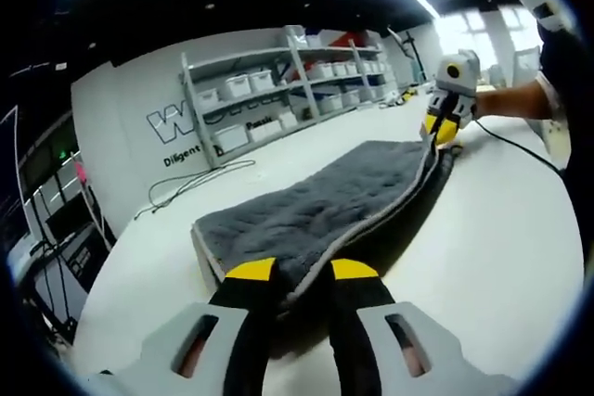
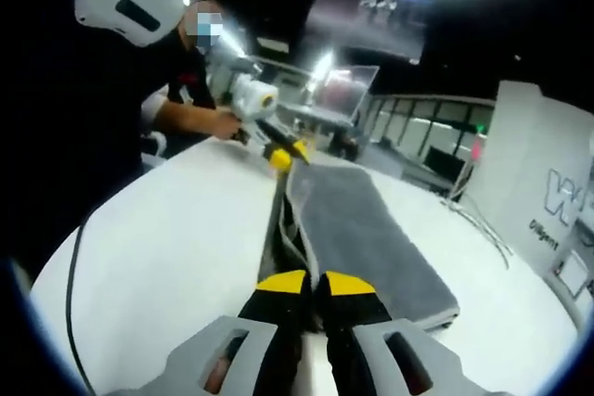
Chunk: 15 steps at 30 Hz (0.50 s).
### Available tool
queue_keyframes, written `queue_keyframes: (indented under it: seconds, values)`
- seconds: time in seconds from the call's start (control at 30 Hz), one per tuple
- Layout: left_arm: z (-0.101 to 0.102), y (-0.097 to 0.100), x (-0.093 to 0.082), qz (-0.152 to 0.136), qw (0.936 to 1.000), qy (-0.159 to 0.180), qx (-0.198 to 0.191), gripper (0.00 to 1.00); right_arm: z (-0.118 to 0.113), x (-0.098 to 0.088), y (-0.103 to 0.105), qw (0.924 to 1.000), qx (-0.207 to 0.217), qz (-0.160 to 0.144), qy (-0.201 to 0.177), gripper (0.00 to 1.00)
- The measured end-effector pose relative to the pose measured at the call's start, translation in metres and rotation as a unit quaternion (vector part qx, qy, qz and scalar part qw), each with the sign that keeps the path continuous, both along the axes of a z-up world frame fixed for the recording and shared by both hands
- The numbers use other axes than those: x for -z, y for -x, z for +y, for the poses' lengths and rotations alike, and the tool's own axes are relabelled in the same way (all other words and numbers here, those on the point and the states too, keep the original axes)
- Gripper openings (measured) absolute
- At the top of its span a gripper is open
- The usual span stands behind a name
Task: Open the folded towel by lifting each exposed corner and separating the folded layers until the towel lies flat within the target outline without major curled edges
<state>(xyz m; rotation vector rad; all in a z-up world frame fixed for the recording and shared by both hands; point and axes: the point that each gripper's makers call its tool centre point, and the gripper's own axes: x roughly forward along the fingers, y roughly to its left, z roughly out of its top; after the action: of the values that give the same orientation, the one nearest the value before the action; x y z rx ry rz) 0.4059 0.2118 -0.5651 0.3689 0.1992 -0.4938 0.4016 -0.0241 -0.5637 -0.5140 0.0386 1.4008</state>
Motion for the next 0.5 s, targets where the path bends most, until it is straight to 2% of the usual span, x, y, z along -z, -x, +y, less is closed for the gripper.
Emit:
queue_keyframes:
  seconds: [0.3,0.5]
  values:
    - [-0.002,-0.003,-0.006,0.0,0.9999,0.015,-0.001,0.09,0.001,-0.007,0.0,1.0,0.002,0.003,-0.006,0.02]
    - [-0.002,-0.005,-0.012,-0.001,0.9999,0.01,0.003,0.05,0.0,-0.014,-0.004,0.9999,0.006,0.006,-0.014,0.01]
